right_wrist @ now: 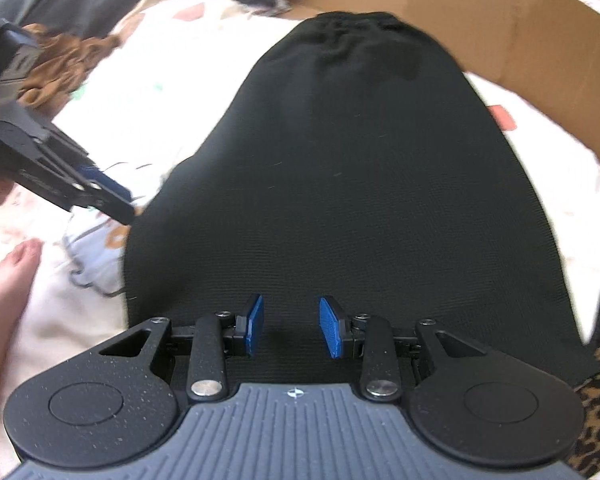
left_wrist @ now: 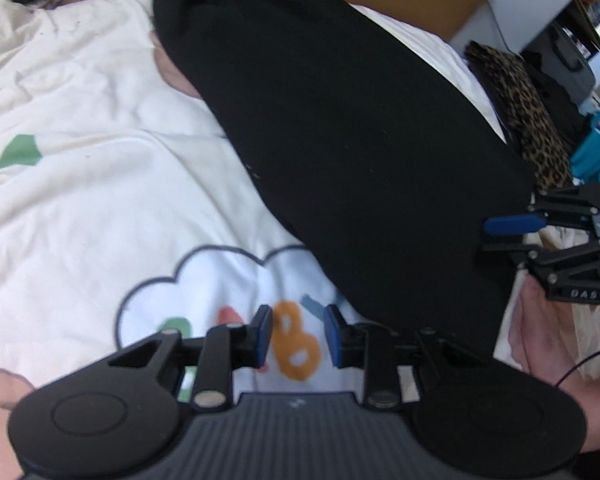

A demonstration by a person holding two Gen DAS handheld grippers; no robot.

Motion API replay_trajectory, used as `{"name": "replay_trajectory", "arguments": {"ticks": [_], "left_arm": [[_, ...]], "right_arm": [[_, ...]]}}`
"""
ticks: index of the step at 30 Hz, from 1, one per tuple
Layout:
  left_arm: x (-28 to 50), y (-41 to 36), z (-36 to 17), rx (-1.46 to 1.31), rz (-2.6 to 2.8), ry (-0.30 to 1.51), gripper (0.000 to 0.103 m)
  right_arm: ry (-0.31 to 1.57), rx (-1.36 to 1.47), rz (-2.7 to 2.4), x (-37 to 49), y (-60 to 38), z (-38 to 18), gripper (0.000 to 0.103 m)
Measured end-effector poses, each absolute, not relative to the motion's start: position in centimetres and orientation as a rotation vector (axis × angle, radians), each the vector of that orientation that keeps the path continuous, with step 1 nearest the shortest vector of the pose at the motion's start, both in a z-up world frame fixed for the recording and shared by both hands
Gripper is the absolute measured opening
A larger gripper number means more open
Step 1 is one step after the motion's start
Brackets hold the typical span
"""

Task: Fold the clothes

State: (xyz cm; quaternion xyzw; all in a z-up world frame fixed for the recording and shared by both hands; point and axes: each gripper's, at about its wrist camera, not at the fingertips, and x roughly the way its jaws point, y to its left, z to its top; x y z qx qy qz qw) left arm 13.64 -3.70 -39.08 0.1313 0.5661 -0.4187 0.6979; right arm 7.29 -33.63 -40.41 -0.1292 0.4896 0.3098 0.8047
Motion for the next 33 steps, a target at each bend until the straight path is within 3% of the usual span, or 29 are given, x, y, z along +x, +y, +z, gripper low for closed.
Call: {"name": "replay_trajectory", "arguments": {"ticks": [16,26,29,33], "left_arm": [[11.4,-4.3,-39.9,0.242,-1.052,1.297,0.036],[12.7,-4.8,-37.8,0.129,-1.060,1.263,0.036],[12.6,-5.1,-37.4,0.098,-1.074,1.249,0.044],[12.9,-5.8,-37.7,0.103,-1.062,1.236,0.045]], "right_arm": [[1.098,-0.362,0.914,3.2,-29.0,-41.6,0.038],[1.053,-0.317,0.907,4.1,-29.2,-39.3,0.038],[1.032,-0.311,0.915,4.6,-28.7,-38.6,0.039],[1.026,-0.350,0.907,4.9,-27.4,-38.9,0.039]]}}
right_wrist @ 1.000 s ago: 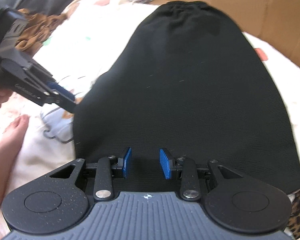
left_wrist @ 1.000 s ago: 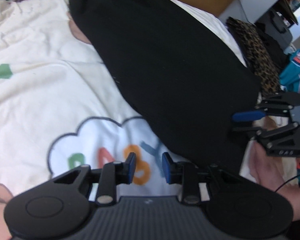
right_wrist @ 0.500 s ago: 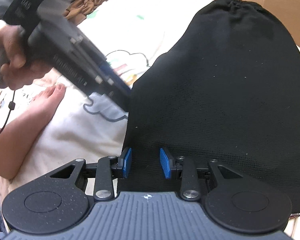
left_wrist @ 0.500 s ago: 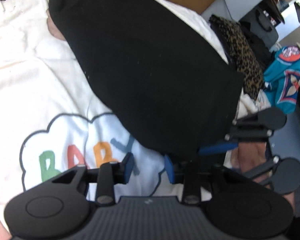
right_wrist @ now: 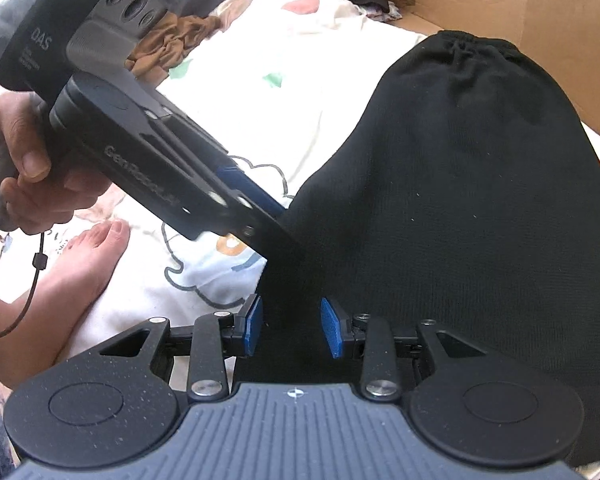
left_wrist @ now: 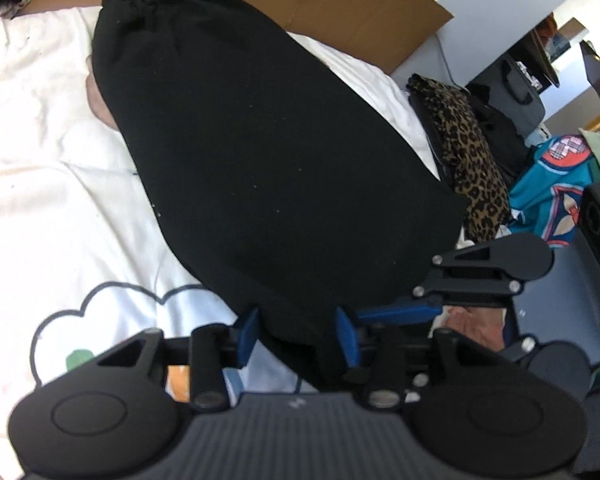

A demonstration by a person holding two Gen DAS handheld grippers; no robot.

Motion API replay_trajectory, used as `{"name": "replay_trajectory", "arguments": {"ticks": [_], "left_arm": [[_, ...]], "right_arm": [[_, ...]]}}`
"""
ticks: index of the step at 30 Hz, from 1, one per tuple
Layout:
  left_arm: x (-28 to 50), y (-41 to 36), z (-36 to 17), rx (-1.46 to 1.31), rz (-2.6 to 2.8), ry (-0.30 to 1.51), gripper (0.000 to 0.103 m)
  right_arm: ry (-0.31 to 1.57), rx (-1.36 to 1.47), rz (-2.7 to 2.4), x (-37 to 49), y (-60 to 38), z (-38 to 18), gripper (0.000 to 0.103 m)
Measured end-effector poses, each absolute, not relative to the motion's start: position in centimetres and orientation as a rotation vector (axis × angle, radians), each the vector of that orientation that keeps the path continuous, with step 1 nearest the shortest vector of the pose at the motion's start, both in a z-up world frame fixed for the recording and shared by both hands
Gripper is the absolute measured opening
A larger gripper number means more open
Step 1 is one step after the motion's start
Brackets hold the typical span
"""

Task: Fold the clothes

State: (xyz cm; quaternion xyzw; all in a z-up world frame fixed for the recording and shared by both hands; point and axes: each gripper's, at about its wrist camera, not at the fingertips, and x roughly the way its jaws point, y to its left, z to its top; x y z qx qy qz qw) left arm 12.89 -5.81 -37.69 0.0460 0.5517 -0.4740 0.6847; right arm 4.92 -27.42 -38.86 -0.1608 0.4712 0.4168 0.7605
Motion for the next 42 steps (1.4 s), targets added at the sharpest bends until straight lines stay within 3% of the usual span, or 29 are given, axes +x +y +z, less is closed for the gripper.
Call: {"name": "replay_trajectory", "arguments": {"ticks": [21,22,23,26,28,29,33,42], "left_arm": [[14.5,-2.0,-38.3,0.157,-0.971,1.228,0.045],[14.4,-2.1,-38.4,0.163,-0.967,1.230,0.045],[14.4,-2.1,-38.6,0.167,-0.966,1.232,0.045],[13.8,-2.7,-38.7,0.204,-0.987,1.213,0.054],[13.5,-3.3,-38.7,0.225,-1.001,1.196,0.057],[13.4,-3.6,-38.8,0.231,-1.008,1.190,0.058],[13.3,-4.7,-39.0,0.226,-1.009,1.173,0.067],[13.6,-6.8,-40.2,0.269,-0.960,1.158,0.075]], "right_arm": [[0.957,-0.485,0.941,5.0,-22.9,-40.4,0.037],[0.952,-0.495,0.945,5.0,-23.0,-40.3,0.034],[0.949,-0.502,0.950,5.0,-23.2,-40.3,0.025],[0.953,-0.485,0.954,5.4,-24.0,-39.9,0.011],[0.959,-0.452,0.943,5.9,-24.7,-39.5,0.009],[0.962,-0.436,0.935,6.2,-25.1,-39.3,0.002],[0.966,-0.376,0.905,7.1,-26.2,-38.7,0.002],[0.963,-0.270,0.832,9.0,-28.6,-38.3,0.001]]}}
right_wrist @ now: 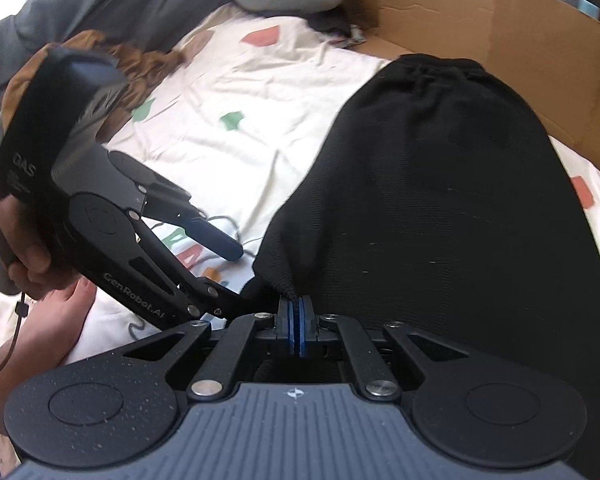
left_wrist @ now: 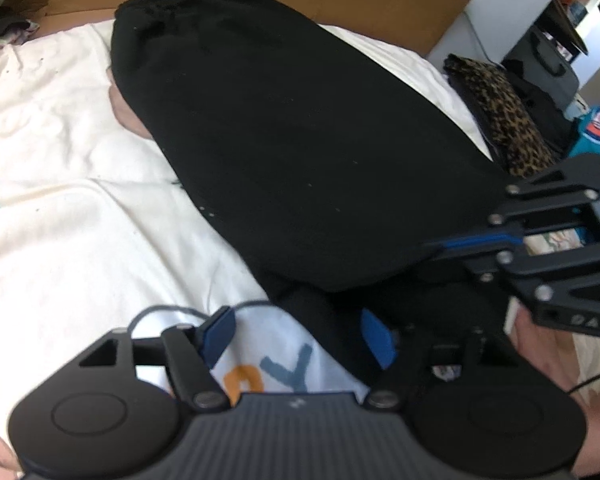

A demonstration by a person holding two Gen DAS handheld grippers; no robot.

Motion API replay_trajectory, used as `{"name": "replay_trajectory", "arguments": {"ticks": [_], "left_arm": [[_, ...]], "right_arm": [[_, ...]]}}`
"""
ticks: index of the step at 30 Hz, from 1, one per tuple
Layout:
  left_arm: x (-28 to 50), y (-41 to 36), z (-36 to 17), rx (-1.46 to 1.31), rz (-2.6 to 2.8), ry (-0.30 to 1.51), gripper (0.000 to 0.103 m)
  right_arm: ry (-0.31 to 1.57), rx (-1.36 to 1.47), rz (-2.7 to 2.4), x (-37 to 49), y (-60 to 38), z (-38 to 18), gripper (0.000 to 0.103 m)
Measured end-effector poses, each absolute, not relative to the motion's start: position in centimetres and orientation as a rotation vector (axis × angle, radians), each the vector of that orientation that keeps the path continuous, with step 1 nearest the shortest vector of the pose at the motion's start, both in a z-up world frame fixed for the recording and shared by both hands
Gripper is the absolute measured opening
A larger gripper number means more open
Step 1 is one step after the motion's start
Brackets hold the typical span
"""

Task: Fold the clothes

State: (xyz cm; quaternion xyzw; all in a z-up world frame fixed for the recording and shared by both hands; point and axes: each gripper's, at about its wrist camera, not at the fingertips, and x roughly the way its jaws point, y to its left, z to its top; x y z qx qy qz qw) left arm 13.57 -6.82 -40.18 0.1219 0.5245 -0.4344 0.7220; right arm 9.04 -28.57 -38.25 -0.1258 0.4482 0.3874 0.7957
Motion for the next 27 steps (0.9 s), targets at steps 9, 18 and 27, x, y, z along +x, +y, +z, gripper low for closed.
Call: {"name": "replay_trajectory", "arguments": {"ticks": [9,18,27], "left_arm": [[14.1,-7.5,-41.0,0.265,-0.933,1.107,0.075],[14.3,-7.0,-41.1,0.239,-0.892,1.025,0.037],[14.0,-3.9,-39.9,0.200,-0.875,1.045,0.010]], "right_arm": [[0.968,-0.228,0.815,9.6,-29.9,-38.3,0.000],[0.976,-0.208,0.820,9.6,-30.4,-38.4,0.000],[1.016,-0.168,0.851,9.4,-30.3,-38.5,0.003]]}}
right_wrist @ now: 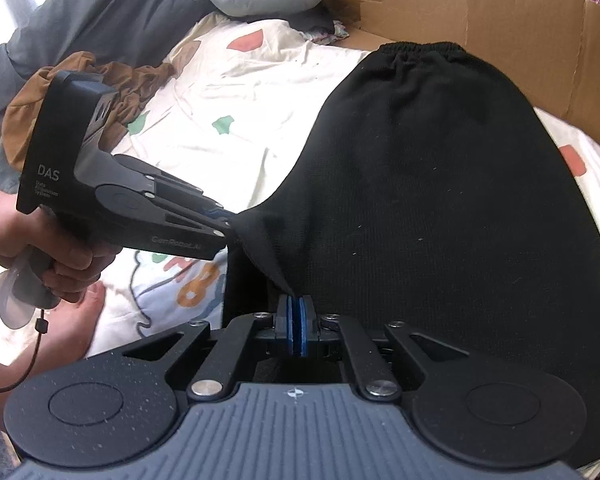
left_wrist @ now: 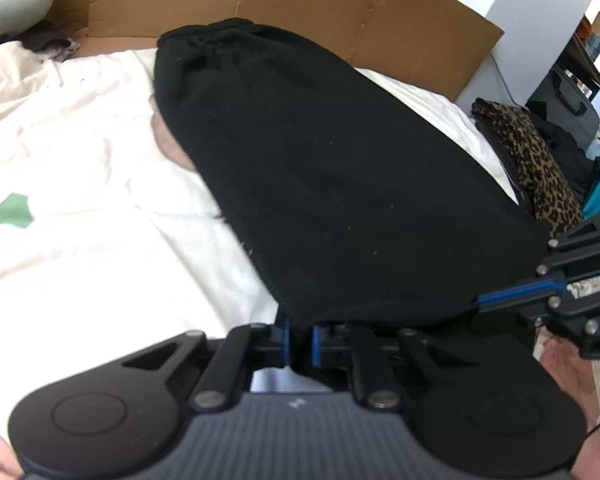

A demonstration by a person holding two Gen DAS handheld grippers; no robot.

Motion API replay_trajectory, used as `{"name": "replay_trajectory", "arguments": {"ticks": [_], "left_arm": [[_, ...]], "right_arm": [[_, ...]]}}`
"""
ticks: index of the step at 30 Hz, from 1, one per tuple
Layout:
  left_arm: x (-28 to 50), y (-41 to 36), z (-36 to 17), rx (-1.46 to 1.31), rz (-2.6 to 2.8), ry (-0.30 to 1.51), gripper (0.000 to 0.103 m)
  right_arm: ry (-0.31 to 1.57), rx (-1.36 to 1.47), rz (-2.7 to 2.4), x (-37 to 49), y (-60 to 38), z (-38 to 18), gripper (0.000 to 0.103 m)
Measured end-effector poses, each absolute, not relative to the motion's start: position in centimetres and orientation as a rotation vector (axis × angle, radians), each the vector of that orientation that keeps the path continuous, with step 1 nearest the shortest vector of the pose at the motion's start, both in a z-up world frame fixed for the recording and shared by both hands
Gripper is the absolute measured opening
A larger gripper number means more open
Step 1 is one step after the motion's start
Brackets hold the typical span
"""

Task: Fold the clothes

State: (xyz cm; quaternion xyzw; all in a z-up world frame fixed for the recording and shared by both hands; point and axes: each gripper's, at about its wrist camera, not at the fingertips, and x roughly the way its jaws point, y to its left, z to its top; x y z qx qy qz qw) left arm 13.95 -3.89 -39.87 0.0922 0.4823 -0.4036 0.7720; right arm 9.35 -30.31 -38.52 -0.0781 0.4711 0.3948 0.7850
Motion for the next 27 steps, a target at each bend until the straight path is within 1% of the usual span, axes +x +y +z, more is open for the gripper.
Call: {"name": "replay_trajectory", "arguments": {"ticks": [4,5,6,7,8,9,10,11,14,19,20,21,23,27], "left_arm": [[14.3,-3.4,-40.4,0.183,-0.861,1.066,0.009],[14.5,-3.2,-40.6,0.168,-0.861,1.081,0.009],[14.7,-3.1,-40.9,0.148,-0.863,1.097,0.012],[14.9,-3.0,-41.1,0.125,-0.870,1.106,0.012],[15.2,-2.9,-41.3,0.102,-0.877,1.116,0.017],[15.4,-2.8,-41.5,0.078,-0.884,1.126,0.022],[15.7,-2.7,-41.7,0.055,-0.890,1.136,0.023],[15.9,-2.6,-41.8,0.036,-0.898,1.143,0.025],[15.7,-2.4,-42.0,0.032,-0.926,1.147,0.027],[15.5,-1.9,-42.2,0.021,-0.951,1.158,0.027],[15.5,-1.7,-42.3,0.021,-0.954,1.159,0.023],[15.5,-1.7,-42.3,0.032,-0.950,1.155,0.013],[15.5,-1.7,-42.4,0.064,-0.941,1.150,0.005],[15.9,-0.7,-42.2,0.059,-0.925,1.146,0.002]], "right_arm": [[1.062,-0.108,0.905,9.0,-30.4,-38.5,0.004],[1.074,-0.092,0.920,8.9,-30.5,-38.6,0.006],[1.085,-0.078,0.933,8.9,-30.6,-38.6,0.009],[1.094,-0.070,0.946,8.7,-30.7,-38.6,0.017],[1.097,-0.074,0.961,8.4,-30.7,-38.6,0.026],[1.097,-0.081,0.978,8.1,-30.8,-38.6,0.030],[1.098,-0.089,0.996,7.7,-30.8,-38.6,0.035],[1.104,-0.093,1.002,7.5,-30.8,-38.7,0.038],[1.126,-0.101,0.984,7.3,-31.1,-39.3,0.038],[1.144,-0.104,0.863,8.5,-32.9,-40.3,0.038],[1.149,-0.097,0.829,8.9,-33.5,-40.5,0.038],[1.153,-0.089,0.793,9.2,-34.2,-40.7,0.038],[1.152,-0.090,0.730,9.7,-35.5,-41.1,0.038],[1.132,-0.133,0.602,10.3,-38.1,-41.6,0.038]]}}
